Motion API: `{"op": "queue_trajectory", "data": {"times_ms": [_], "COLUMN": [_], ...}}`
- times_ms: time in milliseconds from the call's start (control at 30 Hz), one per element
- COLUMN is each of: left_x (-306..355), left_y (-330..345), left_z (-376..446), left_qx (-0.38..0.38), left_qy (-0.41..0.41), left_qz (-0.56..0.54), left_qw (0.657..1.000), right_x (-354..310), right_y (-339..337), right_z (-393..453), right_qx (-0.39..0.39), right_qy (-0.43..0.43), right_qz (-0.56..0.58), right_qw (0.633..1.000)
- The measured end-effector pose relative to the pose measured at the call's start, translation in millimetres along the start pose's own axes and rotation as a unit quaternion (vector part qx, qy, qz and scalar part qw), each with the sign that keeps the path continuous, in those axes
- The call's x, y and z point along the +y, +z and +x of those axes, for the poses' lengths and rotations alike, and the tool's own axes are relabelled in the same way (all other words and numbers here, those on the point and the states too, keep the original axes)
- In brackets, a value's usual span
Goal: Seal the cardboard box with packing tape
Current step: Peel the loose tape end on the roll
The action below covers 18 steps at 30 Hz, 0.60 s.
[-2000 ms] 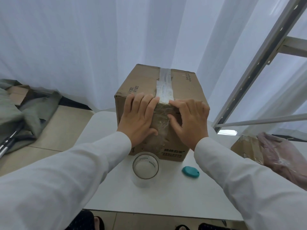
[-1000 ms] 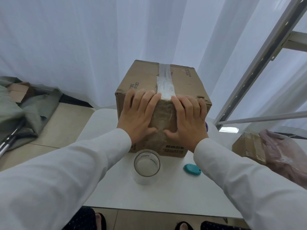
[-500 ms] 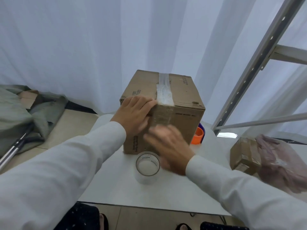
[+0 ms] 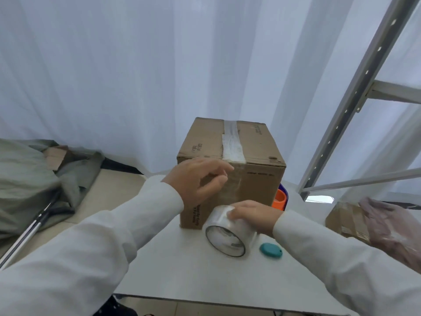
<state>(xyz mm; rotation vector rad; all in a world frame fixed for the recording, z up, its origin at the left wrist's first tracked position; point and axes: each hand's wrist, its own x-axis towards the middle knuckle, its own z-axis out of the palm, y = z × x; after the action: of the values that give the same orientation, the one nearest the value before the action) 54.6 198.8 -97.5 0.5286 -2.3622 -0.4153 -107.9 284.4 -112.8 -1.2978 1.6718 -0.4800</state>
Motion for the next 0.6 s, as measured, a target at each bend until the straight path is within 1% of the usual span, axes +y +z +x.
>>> {"op": "queue_trajectory", "data": {"times_ms": [67, 100, 167, 267, 467, 533, 600], "left_x": [9.8, 14.9, 22.4, 29.4, 25.5, 22.6, 21.9], "left_y": [3.7, 5.7, 10.6, 17.1, 13.3, 11.3, 10.4], "left_z": [-2.5, -3.1, -3.3, -2.5, -5.3, -6.9, -7.6], "left_qx": [-0.051, -0.075, -0.11, -0.119, -0.106, -0.089, -0.048], "left_qy": [-0.03, -0.036, -0.031, -0.032, -0.038, -0.047, -0.07], "left_qz": [-0.039, -0.051, -0.077, -0.085, -0.039, -0.03, -0.035], "left_qw": [0.997, 0.995, 0.99, 0.989, 0.993, 0.994, 0.996], "right_x": [-3.2, -3.6, 1.5, 10.4, 16.3, 14.6, 10.4], "right_y": [-12.8, -16.9, -23.3, -31.4, -37.9, -40.5, -41.2], "right_z": [-5.8, -6.4, -3.6, -7.2, -14.7, -16.2, -17.0], "right_qx": [0.018, 0.038, 0.076, 0.106, 0.145, 0.156, 0.165], "right_qy": [0.031, 0.042, 0.071, 0.083, 0.084, 0.084, 0.087], "right_qz": [0.144, 0.197, 0.259, 0.3, 0.336, 0.341, 0.335], "right_qw": [0.989, 0.979, 0.96, 0.944, 0.927, 0.923, 0.924]}}
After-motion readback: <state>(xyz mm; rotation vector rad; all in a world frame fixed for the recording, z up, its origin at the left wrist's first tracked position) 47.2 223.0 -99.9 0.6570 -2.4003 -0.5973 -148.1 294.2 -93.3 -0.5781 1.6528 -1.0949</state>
